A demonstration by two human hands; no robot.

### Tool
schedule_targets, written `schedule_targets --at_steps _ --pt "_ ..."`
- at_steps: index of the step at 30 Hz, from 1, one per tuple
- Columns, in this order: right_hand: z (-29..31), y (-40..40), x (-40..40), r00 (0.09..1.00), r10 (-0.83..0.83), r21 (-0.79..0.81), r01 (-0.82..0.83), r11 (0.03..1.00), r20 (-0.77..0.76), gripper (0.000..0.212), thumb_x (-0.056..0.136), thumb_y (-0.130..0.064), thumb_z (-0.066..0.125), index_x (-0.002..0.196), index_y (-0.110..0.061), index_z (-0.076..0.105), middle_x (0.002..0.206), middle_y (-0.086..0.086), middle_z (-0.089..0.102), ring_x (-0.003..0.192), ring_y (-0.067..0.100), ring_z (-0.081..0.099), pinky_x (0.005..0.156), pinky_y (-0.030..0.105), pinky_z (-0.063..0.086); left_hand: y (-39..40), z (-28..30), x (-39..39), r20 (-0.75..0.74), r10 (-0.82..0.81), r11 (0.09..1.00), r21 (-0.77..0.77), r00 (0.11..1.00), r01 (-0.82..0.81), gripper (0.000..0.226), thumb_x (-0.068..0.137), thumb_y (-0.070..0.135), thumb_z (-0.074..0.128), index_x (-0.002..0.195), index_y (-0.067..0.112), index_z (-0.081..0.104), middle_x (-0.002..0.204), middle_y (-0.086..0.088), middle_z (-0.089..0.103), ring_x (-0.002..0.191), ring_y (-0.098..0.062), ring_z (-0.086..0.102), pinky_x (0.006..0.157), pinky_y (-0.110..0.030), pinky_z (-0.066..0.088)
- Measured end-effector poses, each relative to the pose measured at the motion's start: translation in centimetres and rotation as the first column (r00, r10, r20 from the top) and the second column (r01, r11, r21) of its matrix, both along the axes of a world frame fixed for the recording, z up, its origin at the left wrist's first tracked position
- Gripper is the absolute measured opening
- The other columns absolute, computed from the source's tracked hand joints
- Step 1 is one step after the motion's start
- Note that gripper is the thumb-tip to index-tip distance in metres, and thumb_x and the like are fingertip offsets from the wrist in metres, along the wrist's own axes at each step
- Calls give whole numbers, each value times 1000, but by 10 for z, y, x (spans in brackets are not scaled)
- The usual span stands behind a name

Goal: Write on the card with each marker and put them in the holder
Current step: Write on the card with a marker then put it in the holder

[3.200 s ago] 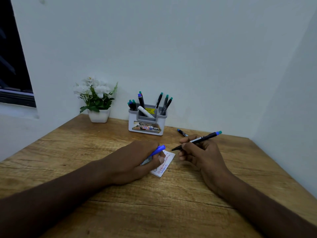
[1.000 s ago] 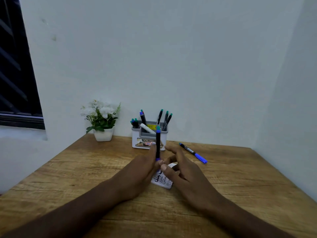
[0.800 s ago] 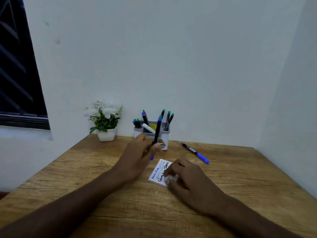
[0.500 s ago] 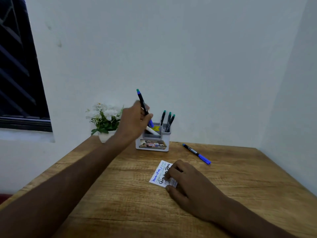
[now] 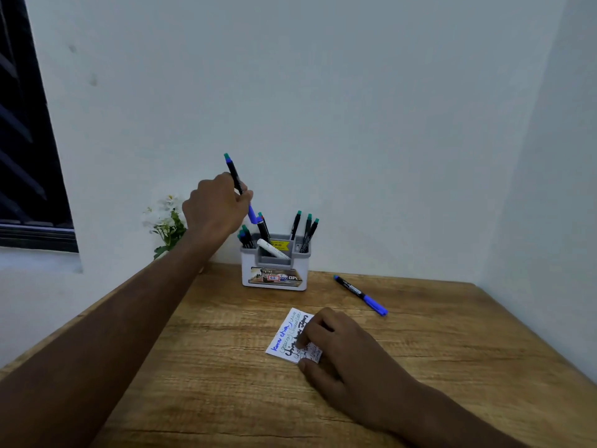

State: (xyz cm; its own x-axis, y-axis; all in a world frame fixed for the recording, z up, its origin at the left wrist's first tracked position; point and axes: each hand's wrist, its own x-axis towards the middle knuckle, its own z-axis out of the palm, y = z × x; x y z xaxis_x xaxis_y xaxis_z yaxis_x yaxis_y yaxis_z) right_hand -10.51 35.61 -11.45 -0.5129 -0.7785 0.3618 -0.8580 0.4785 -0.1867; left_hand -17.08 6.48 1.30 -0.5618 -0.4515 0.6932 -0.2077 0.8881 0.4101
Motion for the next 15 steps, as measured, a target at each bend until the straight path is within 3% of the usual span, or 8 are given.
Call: schedule_targets --at_steps 7,10,15 --pt "-2 0 -1 1000 9 -43 -7 999 25 27 103 -49 52 127 -37 59 122 -20 47 111 -6 43 86 10 36 1 -10 -5 267 -48 998 57 962 34 39 97 52 63 98 13 65 94 -12 66 87 -34 67 71 -40 54" --pt "-3 0 -2 1000 4 -46 -3 999 16 25 103 -48 53 124 -36 60 120 -19 48 108 -5 42 84 8 33 1 -8 -4 264 -73 994 93 962 49 46 98 56 60 97 10 62 94 -12 62 86 -33 64 74 -40 54" --pt "-2 -1 -2 1000 4 -43 -4 999 16 25 103 -48 53 125 -36 60 121 -18 48 110 -2 44 87 14 38 -2 9 7 242 -106 991 103 964 83 62 98 70 45 92 18 77 96 -8 76 89 -31 70 85 -42 55"
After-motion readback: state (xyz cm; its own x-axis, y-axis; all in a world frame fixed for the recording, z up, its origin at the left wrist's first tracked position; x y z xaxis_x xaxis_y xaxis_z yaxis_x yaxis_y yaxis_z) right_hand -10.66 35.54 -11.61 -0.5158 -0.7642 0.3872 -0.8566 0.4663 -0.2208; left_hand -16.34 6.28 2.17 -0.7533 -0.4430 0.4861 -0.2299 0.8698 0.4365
